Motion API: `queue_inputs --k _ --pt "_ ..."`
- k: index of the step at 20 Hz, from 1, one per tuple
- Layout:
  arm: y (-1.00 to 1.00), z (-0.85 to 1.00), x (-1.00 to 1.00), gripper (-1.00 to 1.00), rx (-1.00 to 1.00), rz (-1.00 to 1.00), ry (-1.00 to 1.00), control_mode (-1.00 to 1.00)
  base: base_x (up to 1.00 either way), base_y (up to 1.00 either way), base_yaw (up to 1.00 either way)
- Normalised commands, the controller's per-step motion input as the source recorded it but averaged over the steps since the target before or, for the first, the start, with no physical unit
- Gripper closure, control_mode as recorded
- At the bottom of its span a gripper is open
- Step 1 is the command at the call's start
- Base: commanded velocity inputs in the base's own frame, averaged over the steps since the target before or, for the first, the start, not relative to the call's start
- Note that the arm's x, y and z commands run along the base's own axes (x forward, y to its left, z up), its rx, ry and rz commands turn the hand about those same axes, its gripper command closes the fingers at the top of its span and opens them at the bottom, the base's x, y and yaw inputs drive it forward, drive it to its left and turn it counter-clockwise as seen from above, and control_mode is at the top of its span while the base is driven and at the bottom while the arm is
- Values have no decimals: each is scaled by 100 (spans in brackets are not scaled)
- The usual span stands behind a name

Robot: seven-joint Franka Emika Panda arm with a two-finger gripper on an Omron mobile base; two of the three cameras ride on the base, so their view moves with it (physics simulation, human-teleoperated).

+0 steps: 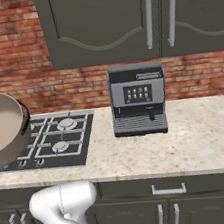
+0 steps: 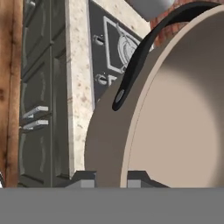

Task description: Move the pot and pan from the stove into the sink.

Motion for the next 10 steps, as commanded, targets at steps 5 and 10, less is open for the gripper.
queue_inputs --k 5,10 --pt "0 0 -3 100 0 0 0 -100 0 0 0" --pt "0 0 0 100 0 0 0 100 -44 -3 15"
